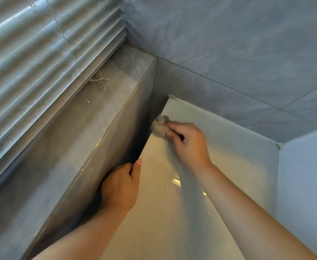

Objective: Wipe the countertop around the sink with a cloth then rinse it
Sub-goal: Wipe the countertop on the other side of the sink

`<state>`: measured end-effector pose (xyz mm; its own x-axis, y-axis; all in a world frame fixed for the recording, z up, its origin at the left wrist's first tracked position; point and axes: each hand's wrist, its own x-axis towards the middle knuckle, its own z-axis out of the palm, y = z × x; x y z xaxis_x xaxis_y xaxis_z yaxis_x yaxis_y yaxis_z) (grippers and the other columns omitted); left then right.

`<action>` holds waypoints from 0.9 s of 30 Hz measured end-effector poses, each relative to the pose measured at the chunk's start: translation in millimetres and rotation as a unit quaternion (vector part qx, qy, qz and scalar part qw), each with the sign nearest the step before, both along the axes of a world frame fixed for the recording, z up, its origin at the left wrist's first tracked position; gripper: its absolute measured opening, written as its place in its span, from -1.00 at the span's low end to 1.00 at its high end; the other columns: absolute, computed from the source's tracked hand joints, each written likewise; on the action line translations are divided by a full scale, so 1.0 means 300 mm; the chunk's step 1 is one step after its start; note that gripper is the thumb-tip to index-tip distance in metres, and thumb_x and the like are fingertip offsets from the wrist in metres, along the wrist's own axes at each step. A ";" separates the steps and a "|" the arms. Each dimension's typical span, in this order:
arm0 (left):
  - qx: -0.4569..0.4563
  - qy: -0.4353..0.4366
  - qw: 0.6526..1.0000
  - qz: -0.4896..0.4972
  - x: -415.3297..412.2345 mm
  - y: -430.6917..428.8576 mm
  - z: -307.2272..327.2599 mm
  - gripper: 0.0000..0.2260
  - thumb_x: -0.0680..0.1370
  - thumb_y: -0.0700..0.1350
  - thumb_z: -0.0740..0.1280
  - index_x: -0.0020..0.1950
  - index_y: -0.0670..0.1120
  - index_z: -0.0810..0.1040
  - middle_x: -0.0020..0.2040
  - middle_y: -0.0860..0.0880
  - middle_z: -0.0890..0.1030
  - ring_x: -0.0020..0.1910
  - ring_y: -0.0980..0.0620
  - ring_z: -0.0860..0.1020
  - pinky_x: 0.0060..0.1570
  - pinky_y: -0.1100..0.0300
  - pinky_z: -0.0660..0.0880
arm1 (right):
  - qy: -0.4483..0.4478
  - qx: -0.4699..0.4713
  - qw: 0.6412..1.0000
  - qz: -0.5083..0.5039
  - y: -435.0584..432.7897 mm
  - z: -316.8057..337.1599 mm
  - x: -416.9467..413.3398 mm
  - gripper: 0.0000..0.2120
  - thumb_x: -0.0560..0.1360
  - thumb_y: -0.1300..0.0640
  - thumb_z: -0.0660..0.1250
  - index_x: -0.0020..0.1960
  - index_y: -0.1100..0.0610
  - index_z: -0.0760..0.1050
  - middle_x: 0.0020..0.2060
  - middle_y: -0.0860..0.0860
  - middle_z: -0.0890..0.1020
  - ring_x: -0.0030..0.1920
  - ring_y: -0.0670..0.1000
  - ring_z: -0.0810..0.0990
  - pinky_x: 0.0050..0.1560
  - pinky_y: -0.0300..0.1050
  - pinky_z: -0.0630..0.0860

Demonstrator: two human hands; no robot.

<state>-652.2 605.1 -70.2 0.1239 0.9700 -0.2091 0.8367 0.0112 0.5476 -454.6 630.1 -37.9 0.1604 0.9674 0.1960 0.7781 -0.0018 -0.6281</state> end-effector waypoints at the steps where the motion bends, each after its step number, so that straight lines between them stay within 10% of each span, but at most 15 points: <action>1: 0.002 0.005 1.000 0.000 0.002 0.000 0.002 -0.53 0.60 0.16 -0.01 -0.13 -0.07 0.57 -0.14 -0.09 0.64 -0.13 -0.12 0.57 -0.24 0.11 0.43 | 0.015 -0.019 1.000 0.011 -0.035 0.011 -0.011 -0.80 0.45 0.15 0.37 0.05 0.06 0.65 -0.04 -0.03 0.70 -0.02 0.04 0.60 0.05 -0.18 0.45; 17: 0.028 0.010 1.000 0.008 0.010 -0.004 0.006 -0.54 0.61 0.14 0.01 -0.19 -0.10 0.56 -0.24 -0.09 0.62 -0.23 -0.12 0.55 -0.31 0.16 0.33 | -0.120 0.050 0.987 -0.091 0.081 0.007 0.251 -0.77 0.41 0.21 0.35 0.04 0.18 0.65 -0.03 0.08 0.69 -0.07 0.17 0.59 -0.05 -0.15 0.43; 27: 0.033 0.018 0.999 0.012 0.013 -0.005 0.003 -0.52 0.60 0.15 0.00 -0.20 -0.13 0.55 -0.22 -0.13 0.63 -0.18 -0.19 0.56 -0.28 0.12 0.39 | 0.028 0.035 0.985 -0.164 -0.044 -0.050 0.161 -0.75 0.46 0.13 0.35 0.11 0.11 0.63 0.06 0.02 0.67 0.10 0.03 0.59 0.18 -0.13 0.46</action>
